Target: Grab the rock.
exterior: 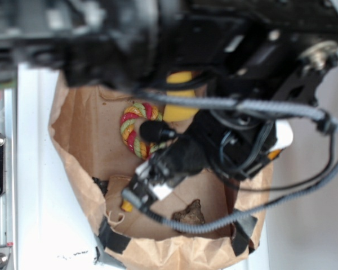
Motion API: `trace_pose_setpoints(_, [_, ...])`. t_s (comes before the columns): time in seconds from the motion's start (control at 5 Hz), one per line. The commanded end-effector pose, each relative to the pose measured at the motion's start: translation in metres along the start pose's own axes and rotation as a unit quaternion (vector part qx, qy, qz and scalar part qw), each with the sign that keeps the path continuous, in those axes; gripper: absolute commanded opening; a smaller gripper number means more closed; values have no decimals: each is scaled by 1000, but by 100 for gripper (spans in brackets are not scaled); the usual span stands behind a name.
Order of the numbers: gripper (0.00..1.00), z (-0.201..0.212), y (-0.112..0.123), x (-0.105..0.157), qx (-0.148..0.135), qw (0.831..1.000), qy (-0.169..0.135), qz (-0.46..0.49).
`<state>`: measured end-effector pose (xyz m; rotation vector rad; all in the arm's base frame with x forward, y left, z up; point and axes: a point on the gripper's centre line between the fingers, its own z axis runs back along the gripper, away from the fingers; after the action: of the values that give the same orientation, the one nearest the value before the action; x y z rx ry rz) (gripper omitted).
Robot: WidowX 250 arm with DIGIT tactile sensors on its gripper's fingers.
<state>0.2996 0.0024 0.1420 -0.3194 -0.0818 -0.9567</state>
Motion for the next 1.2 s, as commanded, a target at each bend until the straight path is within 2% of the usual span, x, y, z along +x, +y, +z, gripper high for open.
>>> trace_pose_setpoints(0.0, [100, -14, 10, -4, 12, 994, 15, -104])
trace_pose_setpoints(0.2, [100, -22, -2, -12, 24, 983, 6, -180])
trace_pose_setpoints(0.4, [100, -23, -21, 3, 57, 973, -34, -222])
trace_pose_setpoints(0.6, [100, -33, -42, 9, 105, 961, -44, -253])
trace_pose_setpoints(0.8, [100, -39, -44, 13, 149, 956, -27, -253])
trace_pose_setpoints(1.0, [100, -39, -44, 13, 149, 956, -27, -253])
